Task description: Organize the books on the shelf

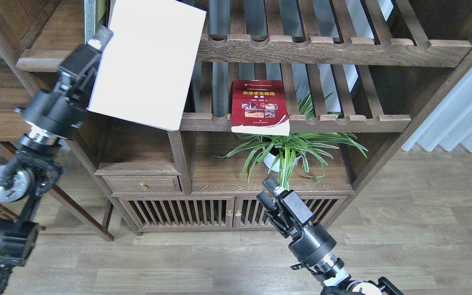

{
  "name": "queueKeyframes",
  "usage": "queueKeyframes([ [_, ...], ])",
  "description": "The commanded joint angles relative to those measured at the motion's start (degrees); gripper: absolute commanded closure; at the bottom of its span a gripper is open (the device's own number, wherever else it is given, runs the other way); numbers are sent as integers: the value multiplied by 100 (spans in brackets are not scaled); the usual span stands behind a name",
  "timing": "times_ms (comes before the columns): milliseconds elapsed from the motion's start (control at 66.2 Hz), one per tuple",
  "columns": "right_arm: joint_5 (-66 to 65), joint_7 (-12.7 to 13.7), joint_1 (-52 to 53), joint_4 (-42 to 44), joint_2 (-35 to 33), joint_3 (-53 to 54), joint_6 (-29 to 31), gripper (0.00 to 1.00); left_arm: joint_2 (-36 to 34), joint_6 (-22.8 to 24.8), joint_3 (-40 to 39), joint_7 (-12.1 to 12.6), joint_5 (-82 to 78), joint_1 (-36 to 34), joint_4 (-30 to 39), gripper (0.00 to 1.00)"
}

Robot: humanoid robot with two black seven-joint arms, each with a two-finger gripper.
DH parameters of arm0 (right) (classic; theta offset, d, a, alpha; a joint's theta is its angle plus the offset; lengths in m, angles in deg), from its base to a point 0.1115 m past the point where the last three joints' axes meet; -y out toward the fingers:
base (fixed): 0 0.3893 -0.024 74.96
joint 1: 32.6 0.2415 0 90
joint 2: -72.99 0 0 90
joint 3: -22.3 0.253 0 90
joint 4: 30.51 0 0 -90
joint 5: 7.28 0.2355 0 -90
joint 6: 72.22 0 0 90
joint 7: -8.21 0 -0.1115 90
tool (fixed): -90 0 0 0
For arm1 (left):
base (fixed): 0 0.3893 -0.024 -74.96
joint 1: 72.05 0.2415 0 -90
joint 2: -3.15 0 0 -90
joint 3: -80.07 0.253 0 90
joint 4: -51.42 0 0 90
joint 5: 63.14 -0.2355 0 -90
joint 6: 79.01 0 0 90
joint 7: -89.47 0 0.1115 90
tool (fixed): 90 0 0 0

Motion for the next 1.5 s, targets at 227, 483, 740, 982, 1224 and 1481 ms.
queueKeyframes([
  [227,-17,4,213,103,114,-76,0,2,-1197,0,-681,109,376,-24,-40,100],
  [483,-26,4,222,103,140,-76,0,2,-1408,0,-945,715,-116,-630,-242,100],
  [740,-34,4,213,103,184,-76,0,2,-1382,0,-681,891,-1056,-1650,-717,100],
  [982,-43,4,196,103,210,-59,0,2,-1452,0,-822,1239,-1540,-1870,-840,100],
  [1224,-34,4,178,103,228,-41,0,2,-1689,0,-892,1239,-1786,-2107,-1033,100],
  [1481,-70,4,222,94,386,-76,0,2,-1593,0,-453,1239,-1874,-2836,-2008,100],
])
